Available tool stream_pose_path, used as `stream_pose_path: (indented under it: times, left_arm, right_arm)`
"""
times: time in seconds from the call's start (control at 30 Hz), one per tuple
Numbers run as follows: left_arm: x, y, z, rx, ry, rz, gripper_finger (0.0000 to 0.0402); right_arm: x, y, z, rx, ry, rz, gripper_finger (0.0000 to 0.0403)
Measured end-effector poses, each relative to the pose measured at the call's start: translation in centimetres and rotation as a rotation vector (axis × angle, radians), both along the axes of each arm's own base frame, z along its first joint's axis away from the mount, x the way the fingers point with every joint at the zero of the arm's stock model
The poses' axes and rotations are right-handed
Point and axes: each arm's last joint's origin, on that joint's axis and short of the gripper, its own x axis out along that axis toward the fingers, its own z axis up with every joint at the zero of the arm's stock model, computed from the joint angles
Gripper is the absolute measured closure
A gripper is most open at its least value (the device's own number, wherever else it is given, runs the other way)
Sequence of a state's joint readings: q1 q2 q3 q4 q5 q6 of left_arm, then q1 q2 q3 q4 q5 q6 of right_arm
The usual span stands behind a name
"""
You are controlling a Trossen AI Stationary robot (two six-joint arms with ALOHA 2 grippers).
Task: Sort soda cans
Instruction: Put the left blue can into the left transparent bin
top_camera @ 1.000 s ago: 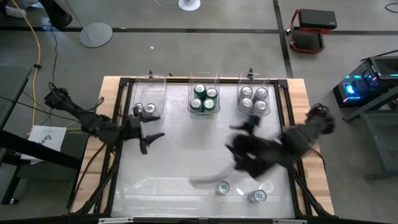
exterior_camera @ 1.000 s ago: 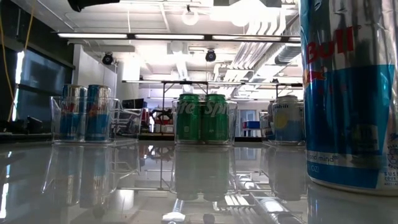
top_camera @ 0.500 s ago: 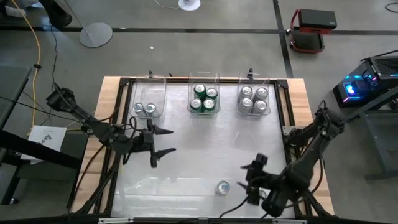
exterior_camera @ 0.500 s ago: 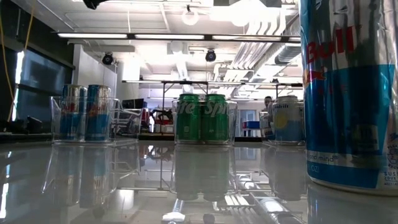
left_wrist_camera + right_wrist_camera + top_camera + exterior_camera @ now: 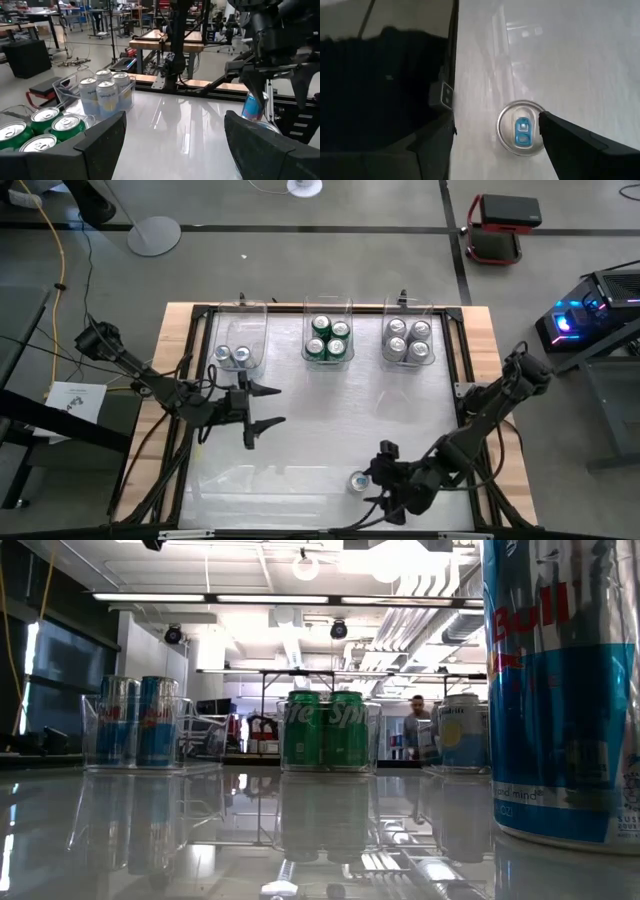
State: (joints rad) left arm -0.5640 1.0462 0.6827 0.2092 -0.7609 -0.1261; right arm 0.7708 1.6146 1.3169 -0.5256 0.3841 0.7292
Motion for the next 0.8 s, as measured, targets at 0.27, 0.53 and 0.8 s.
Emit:
stream_pose_path:
  times: [0.27,0.53,0.8]
  left_arm:
    - [0.0,0.0,0.0,0.0,0.001,0.001,0.0088]
    - [0.0,0.0,-0.1,0.003,0.006,0.001,0.0088]
    - [0.0,0.0,-0.1,0.004,0.008,0.001,0.0088]
  right_arm:
    - [1.4,-0.6,-0.1,0.004,-0.013,0.056,0.0124]
    - [2.7,-2.2,-0.3,0.065,0.046,0.061,0.0124]
    - [3.0,-3.4,-0.8,0.055,0.125,0.066,0.0097]
